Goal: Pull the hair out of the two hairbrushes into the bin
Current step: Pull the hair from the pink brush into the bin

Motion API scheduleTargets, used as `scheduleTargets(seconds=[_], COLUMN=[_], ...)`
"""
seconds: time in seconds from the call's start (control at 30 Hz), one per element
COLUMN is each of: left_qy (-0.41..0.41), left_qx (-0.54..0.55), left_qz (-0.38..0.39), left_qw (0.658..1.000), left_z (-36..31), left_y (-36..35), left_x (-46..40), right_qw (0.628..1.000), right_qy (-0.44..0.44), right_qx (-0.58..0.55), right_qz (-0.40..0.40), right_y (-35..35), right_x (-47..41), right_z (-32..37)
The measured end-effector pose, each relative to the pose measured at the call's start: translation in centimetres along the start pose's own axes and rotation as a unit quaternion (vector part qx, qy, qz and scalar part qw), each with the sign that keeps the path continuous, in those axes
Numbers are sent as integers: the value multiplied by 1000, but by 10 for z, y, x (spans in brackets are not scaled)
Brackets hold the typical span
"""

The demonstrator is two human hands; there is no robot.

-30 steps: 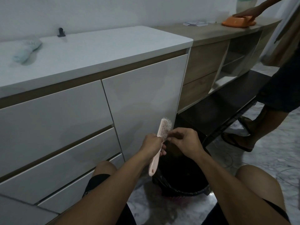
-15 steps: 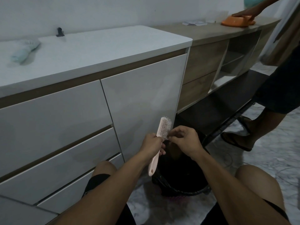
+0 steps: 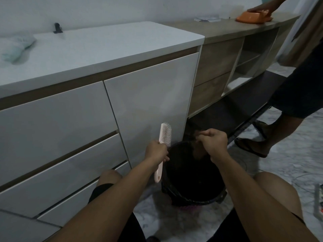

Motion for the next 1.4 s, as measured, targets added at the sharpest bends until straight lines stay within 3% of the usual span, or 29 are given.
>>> scheduleTargets(seconds=[0.07,0.43,0.7,1.17,1.4], left_qy=[1,18,27,43,55], left_qx=[0,-18,-34,-52,-66], left_qz=[-2,56,80,103,113], left_qw=[1000,998,996,992,990], left_z=[2,4,8,13,16], left_y=[1,-11,-20,-44,-58], left_x=[-2,-4,-8,-23,-31], right_qw=[1000,975,957,960,953], right_qy=[-7,-67,-69,-155,-113], right_qx=[8,186,269,225,280], right_qz=[-9,100,79,60,40], right_y=[1,-4,-2,-5,-1], right_x=[-4,-17,-28,-52,-66], right_z=[-3,-26,-40,-55,-70])
Point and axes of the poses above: each hand's wrist, its own x-axis away from the middle knuckle, its own y-axis out of the back of the hand, z = x × y, the point moved 1 cm from there along -x, towards the middle knuckle, and after that the axes turned 4 degrees about x, right-handed, at the moved point
